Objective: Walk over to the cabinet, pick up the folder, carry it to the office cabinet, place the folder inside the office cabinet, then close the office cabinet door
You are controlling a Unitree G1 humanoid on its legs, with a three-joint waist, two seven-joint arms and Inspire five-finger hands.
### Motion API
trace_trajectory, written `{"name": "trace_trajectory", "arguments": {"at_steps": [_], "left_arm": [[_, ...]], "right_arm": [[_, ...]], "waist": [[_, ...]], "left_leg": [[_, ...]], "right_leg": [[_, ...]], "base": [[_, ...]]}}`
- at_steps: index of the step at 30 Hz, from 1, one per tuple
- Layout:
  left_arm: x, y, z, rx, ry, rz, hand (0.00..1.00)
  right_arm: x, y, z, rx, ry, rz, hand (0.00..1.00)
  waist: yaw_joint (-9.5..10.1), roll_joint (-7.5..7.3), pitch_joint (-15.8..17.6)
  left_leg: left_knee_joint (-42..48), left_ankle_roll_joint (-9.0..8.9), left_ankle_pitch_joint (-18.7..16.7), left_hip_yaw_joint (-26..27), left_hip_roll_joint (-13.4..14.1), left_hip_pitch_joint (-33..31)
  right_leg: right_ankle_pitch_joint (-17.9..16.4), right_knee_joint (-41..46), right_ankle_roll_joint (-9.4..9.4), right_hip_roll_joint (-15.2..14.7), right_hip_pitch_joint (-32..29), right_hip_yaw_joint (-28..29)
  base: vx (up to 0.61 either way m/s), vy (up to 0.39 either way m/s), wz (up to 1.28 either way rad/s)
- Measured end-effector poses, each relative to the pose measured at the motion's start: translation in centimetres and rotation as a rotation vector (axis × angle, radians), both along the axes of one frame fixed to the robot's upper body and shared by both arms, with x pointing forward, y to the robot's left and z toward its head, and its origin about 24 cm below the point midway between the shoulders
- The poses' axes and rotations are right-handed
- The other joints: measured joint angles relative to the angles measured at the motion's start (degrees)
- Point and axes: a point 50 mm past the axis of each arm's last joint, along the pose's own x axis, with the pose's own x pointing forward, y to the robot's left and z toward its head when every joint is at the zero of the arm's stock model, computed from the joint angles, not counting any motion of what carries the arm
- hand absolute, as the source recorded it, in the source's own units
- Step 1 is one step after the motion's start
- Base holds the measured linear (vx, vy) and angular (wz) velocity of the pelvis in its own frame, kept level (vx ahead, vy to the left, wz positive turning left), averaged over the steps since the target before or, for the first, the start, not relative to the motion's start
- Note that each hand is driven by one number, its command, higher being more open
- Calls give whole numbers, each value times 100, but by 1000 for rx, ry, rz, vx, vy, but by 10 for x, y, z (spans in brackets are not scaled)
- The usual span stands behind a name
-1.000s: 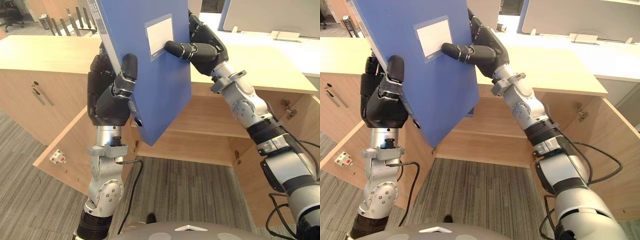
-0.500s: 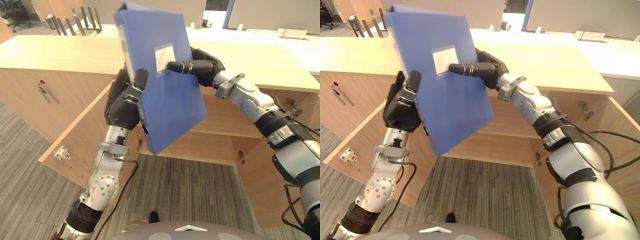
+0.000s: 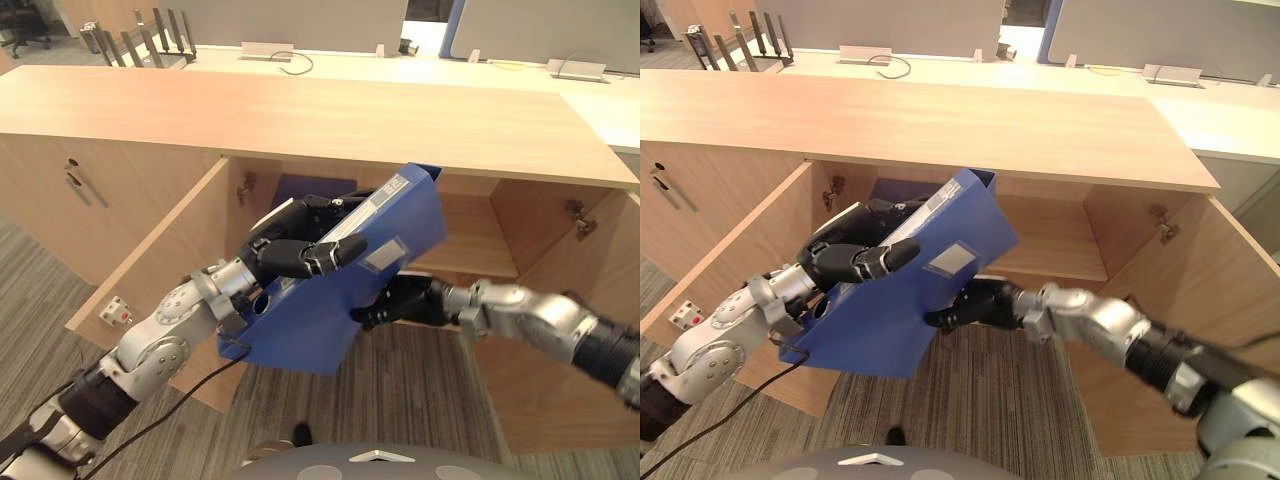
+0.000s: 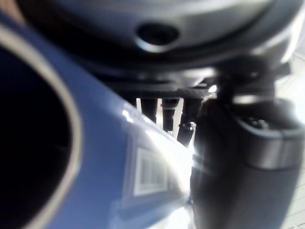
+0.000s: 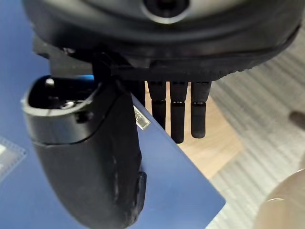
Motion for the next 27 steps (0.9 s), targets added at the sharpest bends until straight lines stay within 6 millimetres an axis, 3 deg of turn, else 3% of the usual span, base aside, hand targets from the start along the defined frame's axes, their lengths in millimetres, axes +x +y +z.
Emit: {"name": "trace_trajectory", "arguments": {"at_steps": [4, 9, 21, 27], "left_arm": [[-11, 16, -8, -52, 19, 108, 0], [-19, 20, -20, -116, 75, 203, 0], [-38, 13, -18, -264, 84, 270, 0], [-44, -2, -11, -395, 77, 224, 0]], "right_arm": [[-8, 6, -10, 50, 2, -38, 0], [-11, 6, -13, 65, 14, -83, 0], [-1, 10, -2, 149, -37, -171, 0], [9, 16, 10, 285, -134, -279, 0]], "waist": [[35, 8, -25], [17, -17, -37], [-78, -44, -241], [-140, -45, -330]], "left_leg": [[1, -60, -27, -17, 7, 7], [103, -81, -39, -34, -8, -17], [146, -88, -40, 33, -25, -10], [131, -48, -10, 34, -65, -11]], "right_leg": [[-28, 87, -12, 11, -60, 74], [-25, 93, -9, -14, -45, 87], [-118, 172, 134, -68, -133, 269], [-90, 168, 205, -101, -149, 292]], "base": [[-4, -10, -6], [0, 0, 0], [-22, -4, -5], [-2, 0, -1]]}}
